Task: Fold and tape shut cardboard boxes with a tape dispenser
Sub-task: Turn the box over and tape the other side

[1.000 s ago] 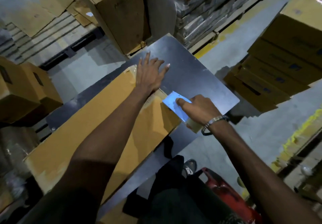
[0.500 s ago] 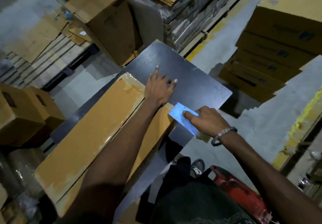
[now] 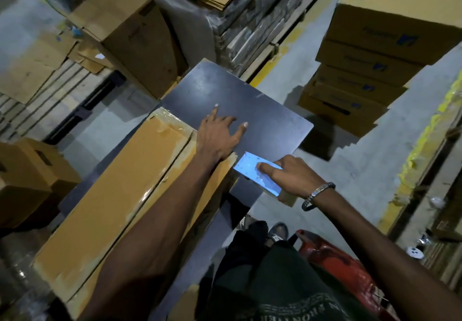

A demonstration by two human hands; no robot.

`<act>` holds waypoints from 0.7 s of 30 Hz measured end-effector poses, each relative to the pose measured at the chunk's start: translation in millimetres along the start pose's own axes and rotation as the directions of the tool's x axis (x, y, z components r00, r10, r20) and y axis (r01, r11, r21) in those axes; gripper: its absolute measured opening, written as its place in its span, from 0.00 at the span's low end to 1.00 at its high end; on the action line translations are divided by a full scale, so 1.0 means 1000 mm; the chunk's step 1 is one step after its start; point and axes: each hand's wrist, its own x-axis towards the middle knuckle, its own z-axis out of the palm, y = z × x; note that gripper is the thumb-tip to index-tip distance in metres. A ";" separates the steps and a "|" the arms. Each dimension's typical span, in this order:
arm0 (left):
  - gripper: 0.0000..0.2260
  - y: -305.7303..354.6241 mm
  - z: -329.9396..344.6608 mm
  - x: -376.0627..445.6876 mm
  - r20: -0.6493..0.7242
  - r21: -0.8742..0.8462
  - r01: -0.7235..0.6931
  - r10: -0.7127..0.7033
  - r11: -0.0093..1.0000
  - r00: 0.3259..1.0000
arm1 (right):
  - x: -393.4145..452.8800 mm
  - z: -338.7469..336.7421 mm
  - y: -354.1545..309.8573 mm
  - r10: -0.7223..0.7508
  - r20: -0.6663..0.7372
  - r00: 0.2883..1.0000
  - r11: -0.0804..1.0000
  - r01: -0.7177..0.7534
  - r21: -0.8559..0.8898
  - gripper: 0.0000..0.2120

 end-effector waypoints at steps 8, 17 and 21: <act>0.29 0.003 -0.003 -0.001 -0.001 0.065 0.004 -0.004 0.998 1.000 | -0.007 0.001 0.024 -0.033 0.004 0.999 0.999 0.033 -0.034 0.29; 0.29 0.006 -0.004 0.002 0.003 0.153 -0.007 0.007 0.988 1.000 | 0.027 0.028 0.018 -0.020 0.006 1.000 0.998 0.020 0.067 0.29; 0.28 0.010 -0.004 -0.001 -0.065 0.148 0.008 0.001 0.989 0.998 | 0.032 0.039 0.030 0.036 0.023 0.999 0.979 -0.039 0.199 0.27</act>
